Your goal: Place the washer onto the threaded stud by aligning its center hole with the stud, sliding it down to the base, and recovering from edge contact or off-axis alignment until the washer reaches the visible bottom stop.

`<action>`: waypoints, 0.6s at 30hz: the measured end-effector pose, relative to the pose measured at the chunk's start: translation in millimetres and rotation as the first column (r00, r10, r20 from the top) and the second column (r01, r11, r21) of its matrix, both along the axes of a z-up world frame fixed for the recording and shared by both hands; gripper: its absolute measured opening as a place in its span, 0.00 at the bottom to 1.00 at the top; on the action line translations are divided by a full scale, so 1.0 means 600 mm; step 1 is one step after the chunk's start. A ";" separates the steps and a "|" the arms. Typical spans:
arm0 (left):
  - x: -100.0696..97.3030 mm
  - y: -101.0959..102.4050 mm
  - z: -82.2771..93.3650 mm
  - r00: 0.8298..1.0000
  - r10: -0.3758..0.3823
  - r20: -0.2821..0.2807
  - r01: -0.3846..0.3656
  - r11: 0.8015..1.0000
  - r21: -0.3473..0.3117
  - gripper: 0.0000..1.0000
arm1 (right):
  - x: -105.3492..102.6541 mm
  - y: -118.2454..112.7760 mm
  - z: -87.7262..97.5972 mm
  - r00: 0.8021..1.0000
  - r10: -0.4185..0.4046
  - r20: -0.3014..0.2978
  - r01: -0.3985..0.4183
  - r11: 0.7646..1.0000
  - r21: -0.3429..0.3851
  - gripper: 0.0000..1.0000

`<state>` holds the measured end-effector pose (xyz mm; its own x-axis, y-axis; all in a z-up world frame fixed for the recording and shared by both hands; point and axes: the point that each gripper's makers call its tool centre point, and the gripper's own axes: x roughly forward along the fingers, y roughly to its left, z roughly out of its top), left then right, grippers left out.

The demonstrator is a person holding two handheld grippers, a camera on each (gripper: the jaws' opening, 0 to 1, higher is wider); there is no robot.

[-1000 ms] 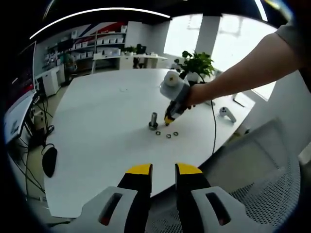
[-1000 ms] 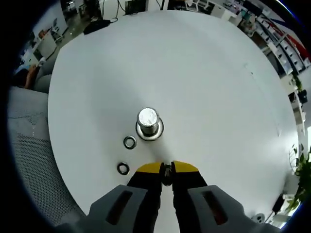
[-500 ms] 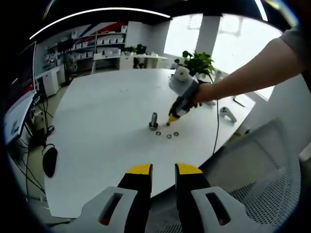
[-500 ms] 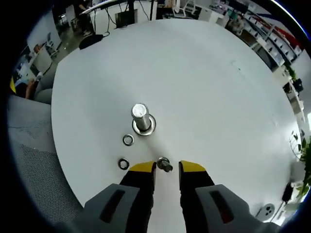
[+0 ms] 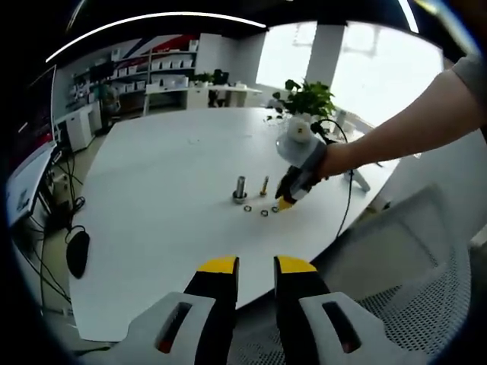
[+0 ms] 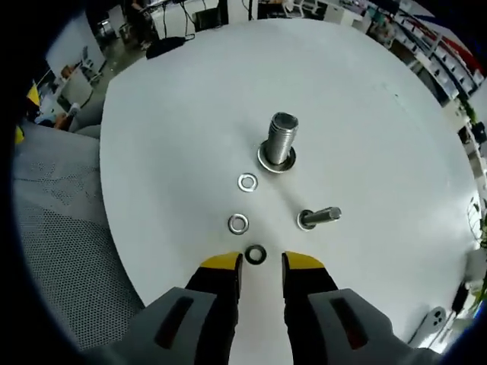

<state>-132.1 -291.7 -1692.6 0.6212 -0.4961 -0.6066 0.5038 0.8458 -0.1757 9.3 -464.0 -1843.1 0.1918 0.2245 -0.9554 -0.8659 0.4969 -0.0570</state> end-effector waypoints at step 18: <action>0.000 0.001 0.000 1.000 0.003 -0.002 -0.003 1.000 0.000 0.16 | -0.001 0.000 -0.018 0.995 0.071 -0.066 -0.073 0.997 -0.031 0.19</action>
